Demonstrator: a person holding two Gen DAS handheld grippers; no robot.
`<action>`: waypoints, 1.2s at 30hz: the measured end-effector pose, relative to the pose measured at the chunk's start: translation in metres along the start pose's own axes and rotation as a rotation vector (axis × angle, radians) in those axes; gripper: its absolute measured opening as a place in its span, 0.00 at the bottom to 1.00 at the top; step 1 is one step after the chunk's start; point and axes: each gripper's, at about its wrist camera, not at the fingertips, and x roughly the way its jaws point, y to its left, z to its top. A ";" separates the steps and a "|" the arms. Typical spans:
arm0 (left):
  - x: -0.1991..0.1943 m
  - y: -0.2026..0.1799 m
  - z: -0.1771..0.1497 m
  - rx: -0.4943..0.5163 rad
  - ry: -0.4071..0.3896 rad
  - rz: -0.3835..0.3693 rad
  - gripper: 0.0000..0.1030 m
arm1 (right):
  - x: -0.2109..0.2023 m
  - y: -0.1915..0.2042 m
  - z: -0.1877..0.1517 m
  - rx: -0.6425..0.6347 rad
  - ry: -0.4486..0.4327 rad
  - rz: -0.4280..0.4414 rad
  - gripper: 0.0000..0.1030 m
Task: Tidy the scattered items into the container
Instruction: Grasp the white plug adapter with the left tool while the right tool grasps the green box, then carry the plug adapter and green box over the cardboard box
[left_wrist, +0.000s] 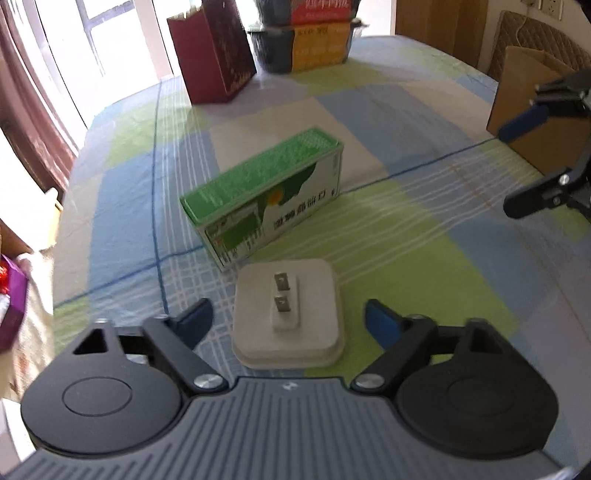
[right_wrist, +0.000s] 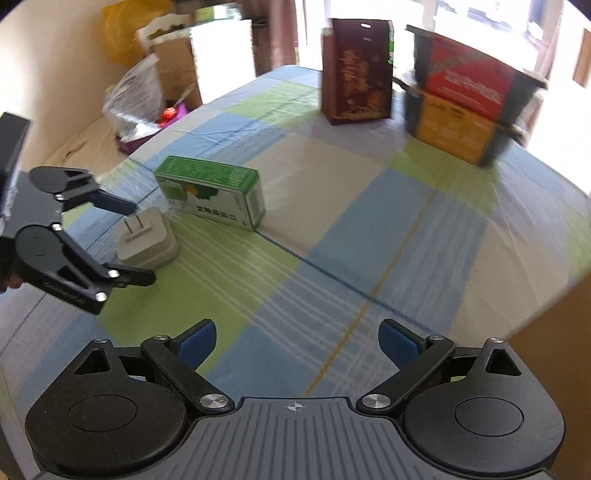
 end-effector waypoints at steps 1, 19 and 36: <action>0.001 0.004 -0.001 -0.018 -0.005 -0.019 0.70 | 0.003 0.001 0.004 -0.027 -0.003 0.008 0.96; -0.046 0.057 -0.061 -0.215 0.018 0.084 0.59 | 0.097 0.062 0.092 -0.451 -0.026 0.086 0.96; -0.046 0.060 -0.061 -0.237 0.020 0.106 0.70 | 0.114 0.076 0.086 -0.280 0.222 0.131 0.33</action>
